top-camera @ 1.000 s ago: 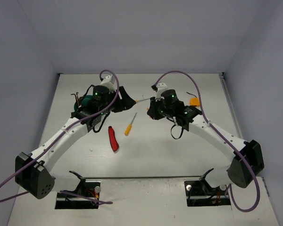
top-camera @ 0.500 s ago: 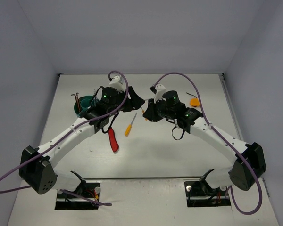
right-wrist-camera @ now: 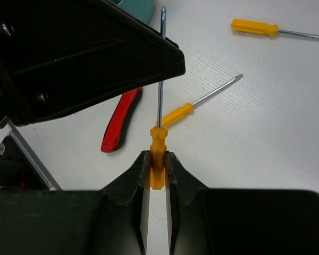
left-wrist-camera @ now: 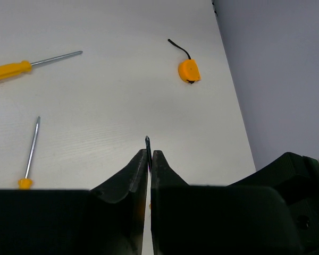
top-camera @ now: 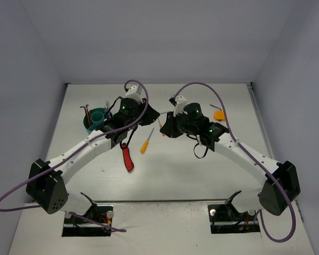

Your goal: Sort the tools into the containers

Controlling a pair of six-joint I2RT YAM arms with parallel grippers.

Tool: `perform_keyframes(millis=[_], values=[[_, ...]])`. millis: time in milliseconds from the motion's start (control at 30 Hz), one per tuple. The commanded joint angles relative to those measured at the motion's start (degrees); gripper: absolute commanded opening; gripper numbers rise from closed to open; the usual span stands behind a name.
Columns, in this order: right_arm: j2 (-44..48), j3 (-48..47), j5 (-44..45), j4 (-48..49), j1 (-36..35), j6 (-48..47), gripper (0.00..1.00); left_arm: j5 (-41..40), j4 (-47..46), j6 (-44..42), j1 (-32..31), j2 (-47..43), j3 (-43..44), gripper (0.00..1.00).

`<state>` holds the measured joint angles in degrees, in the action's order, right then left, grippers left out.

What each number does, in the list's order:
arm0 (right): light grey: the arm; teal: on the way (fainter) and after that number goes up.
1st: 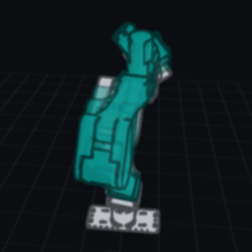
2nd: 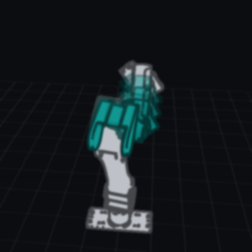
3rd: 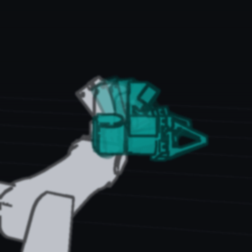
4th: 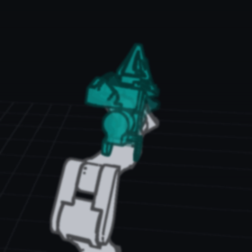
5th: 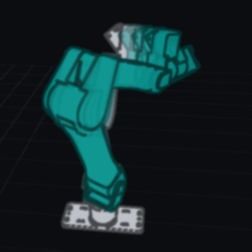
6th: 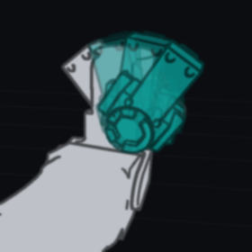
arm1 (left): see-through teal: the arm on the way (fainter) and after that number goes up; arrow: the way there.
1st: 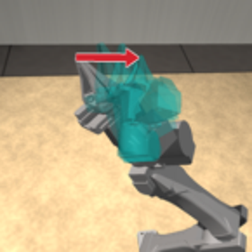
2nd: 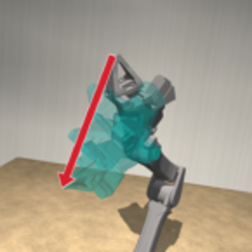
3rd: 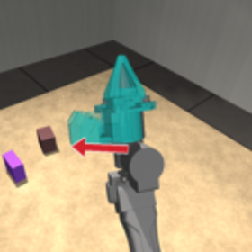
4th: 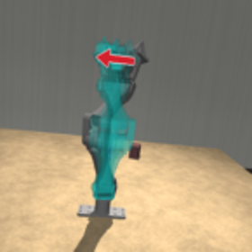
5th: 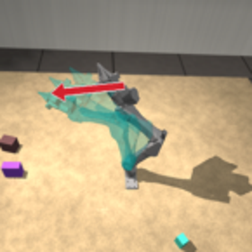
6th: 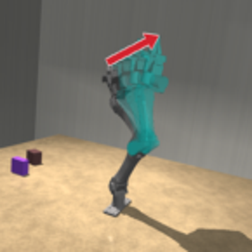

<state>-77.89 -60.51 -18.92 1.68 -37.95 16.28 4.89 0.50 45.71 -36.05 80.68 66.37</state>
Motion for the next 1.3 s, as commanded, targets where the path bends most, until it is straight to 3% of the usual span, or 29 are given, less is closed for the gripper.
perform_keyframes(millis=[0,67,133,300,533,700,900,1267], values=[[2.1,0.0,-0.9,4.5,-0.6,0.3,0.03,-2.6,-4.4,1.1,-0.3,-1.6,3.1,0.00],[2.1,0.1,-0.7,4.6,-0.6,0.4,0.10,-3.5,-4.4,1.3,-0.4,-2.2,2.6,0.00],[2.2,0.3,0.1,4.5,-0.6,0.3,0.39,-5.3,-3.5,0.7,-0.2,-3.3,2.0,0.00],[3.1,1.3,1.5,4.5,-0.6,-0.1,0.59,-15.6,2.4,-2.4,2.0,-8.9,-0.1,0.00],[3.9,3.7,2.9,4.4,-0.5,-1.1,0.62,-23.8,6.2,-3.8,17.4,-17.8,-6.5,0.00],[4.1,5.3,3.5,4.5,-0.5,-2.0,0.62,-30.8,1.2,-6.1,24.5,-19.7,-12.3,0.00],[5.3,7.0,3.2,4.4,-0.4,-2.5,0.62,-35.0,-4.2,-6.4,28.3,-14.5,-14.7,0.00],[5.9,8.5,2.9,3.7,-0.3,-2.4,0.63,-33.8,-14.0,-4.9,31.6,-3.4,-14.9,0.00]])
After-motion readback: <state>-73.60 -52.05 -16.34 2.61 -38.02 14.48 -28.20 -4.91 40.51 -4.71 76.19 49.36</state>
